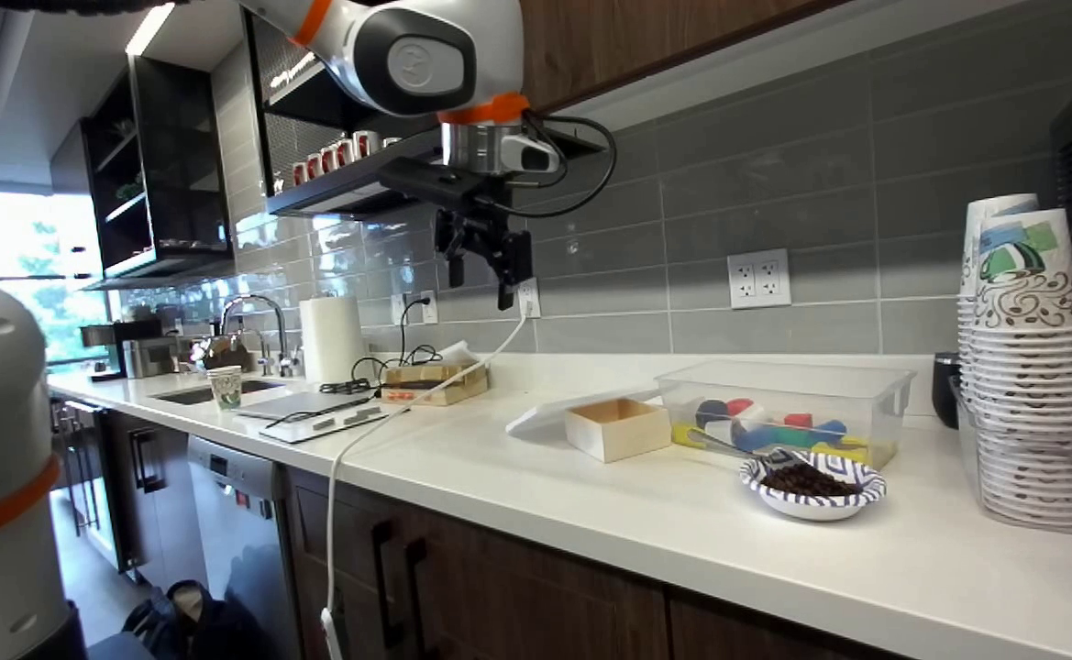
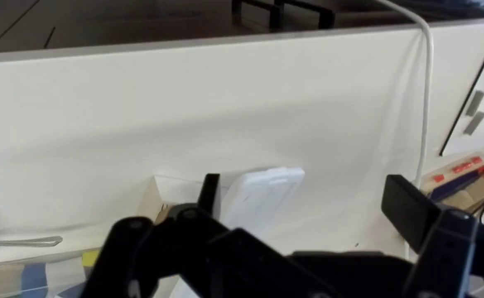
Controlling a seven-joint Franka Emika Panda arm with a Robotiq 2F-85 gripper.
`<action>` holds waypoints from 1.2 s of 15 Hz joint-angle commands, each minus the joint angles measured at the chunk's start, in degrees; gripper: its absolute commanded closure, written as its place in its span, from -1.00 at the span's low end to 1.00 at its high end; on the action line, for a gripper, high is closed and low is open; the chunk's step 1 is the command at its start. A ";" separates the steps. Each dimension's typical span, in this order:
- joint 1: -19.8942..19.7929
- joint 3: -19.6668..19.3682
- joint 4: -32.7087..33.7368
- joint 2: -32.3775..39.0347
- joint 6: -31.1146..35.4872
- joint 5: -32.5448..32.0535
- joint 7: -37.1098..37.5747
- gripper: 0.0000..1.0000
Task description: Put the white lid on top of the clear storage container.
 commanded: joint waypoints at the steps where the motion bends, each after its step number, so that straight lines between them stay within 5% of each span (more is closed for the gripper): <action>1: 0.11 0.34 12.15 12.88 0.97 9.51 1.86 -1.00; 8: -4.50 5.71 24.12 29.98 7.04 25.01 5.63 -1.00; 18: -8.50 12.44 27.44 41.18 18.90 30.94 16.38 -1.00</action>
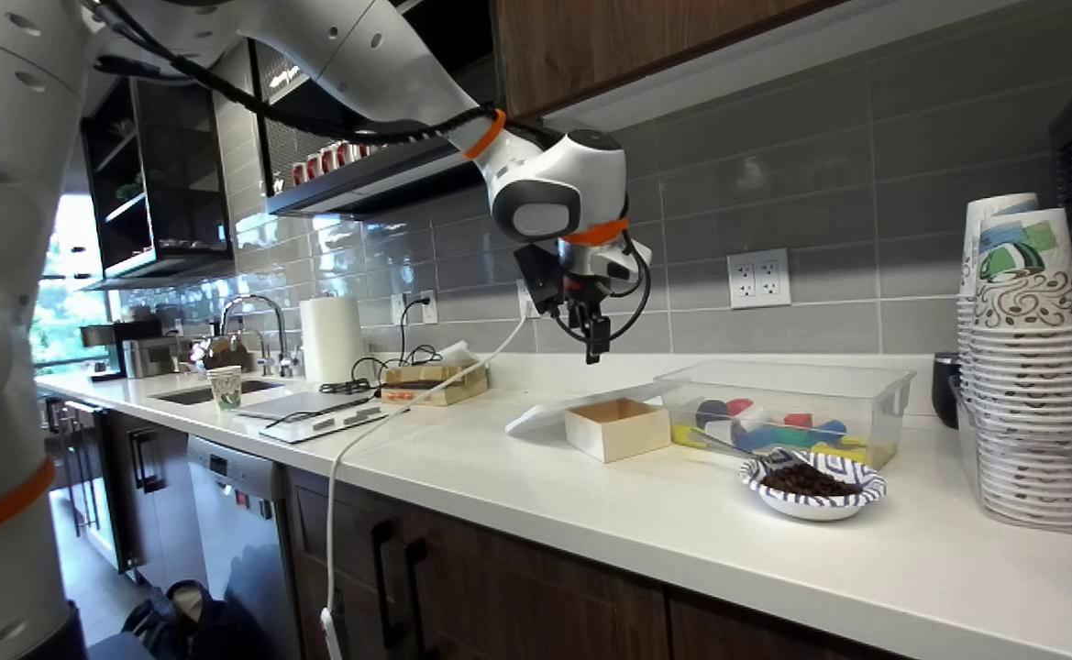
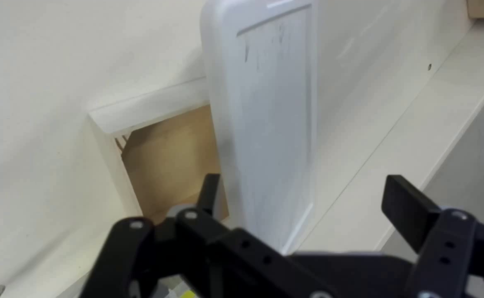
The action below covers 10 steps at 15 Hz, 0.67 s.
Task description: Put the white lid on top of the clear storage container.
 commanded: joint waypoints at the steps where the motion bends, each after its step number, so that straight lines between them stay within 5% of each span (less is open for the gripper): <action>1: -1.44 2.58 3.29 4.29 2.80 2.63 2.85 -1.00; 10: -4.03 4.35 9.36 12.02 2.03 2.56 4.31 -1.00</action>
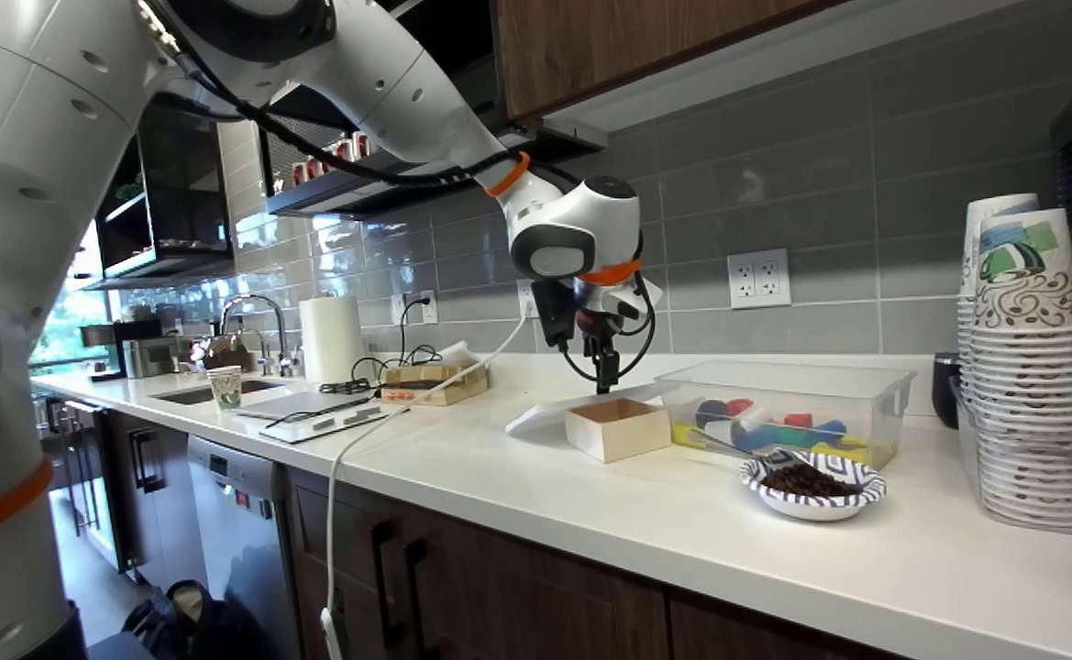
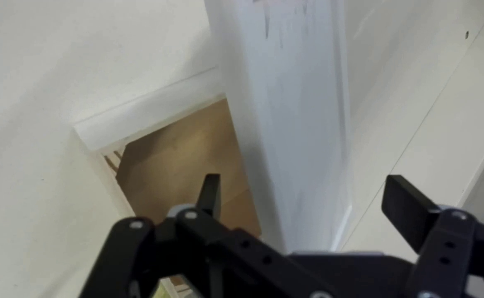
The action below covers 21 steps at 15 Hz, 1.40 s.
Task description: Put the white lid on top of the clear storage container.
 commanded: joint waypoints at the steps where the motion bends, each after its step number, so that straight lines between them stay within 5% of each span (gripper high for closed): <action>1: -1.90 1.23 4.62 3.66 -1.13 0.30 1.07 -1.00; 15: -3.50 2.56 10.54 9.93 -4.06 -0.71 0.92 -1.00; 16: -3.58 2.64 10.72 10.09 -3.98 -0.64 0.84 -0.50; 17: -3.64 2.72 10.87 10.20 -3.86 -0.52 0.71 -0.48; 21: -3.58 2.72 11.58 11.05 -3.88 -1.02 0.57 0.16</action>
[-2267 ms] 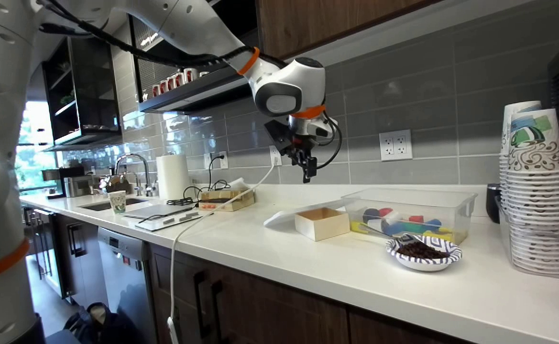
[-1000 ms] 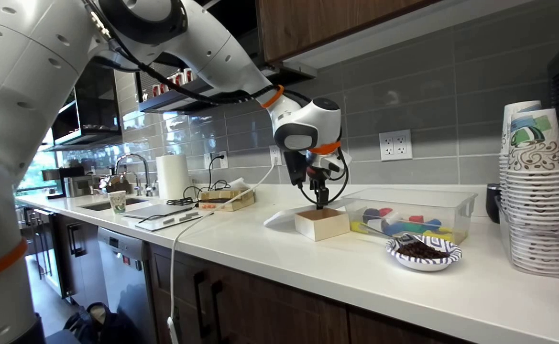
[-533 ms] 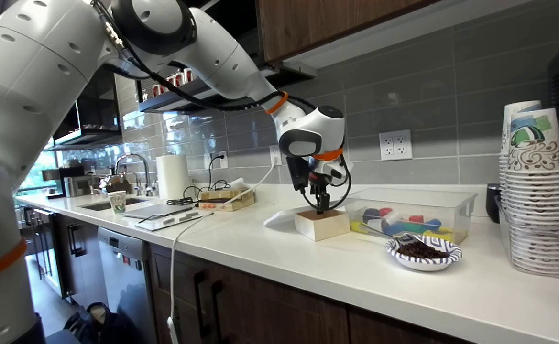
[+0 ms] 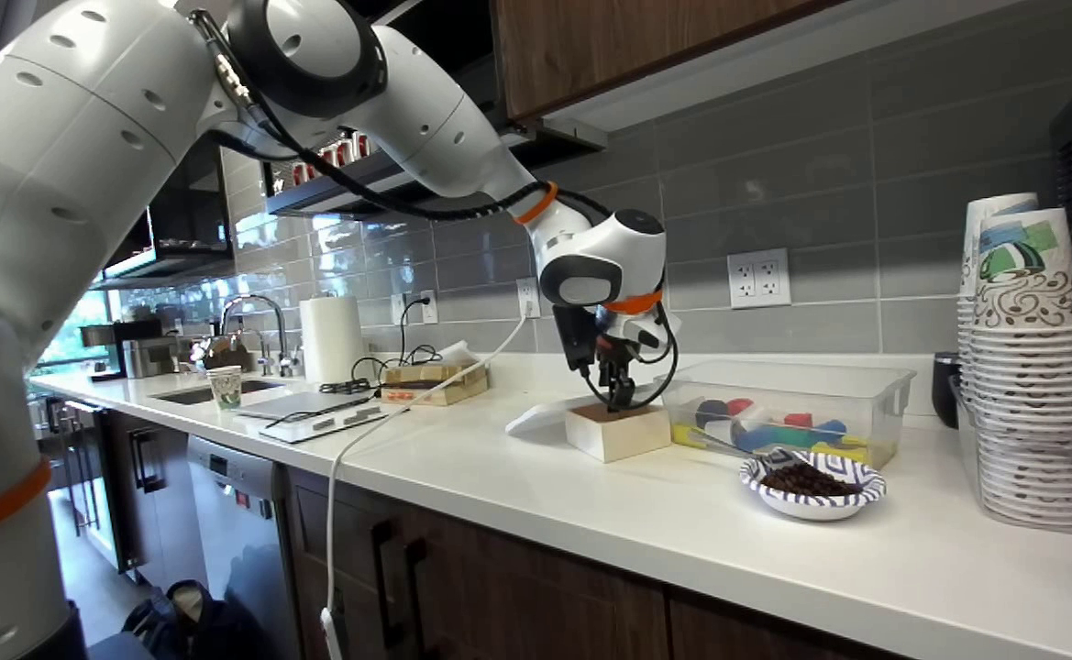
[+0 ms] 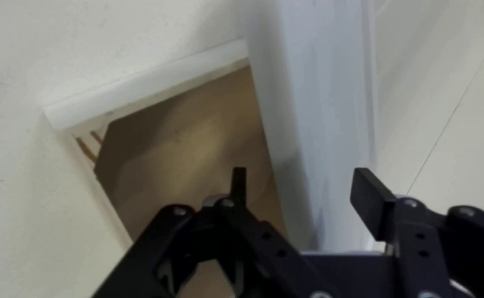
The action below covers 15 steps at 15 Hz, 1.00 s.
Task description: Put the white lid on top of the clear storage container.
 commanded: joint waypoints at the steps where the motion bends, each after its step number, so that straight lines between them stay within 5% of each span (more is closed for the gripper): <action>1: -0.89 0.82 2.63 1.68 -1.36 -1.07 0.50 0.30; 5: -1.25 1.22 2.90 1.83 -2.22 -1.20 -0.41 0.91; 15: -0.77 3.76 -3.08 -6.26 2.27 1.63 -8.48 0.92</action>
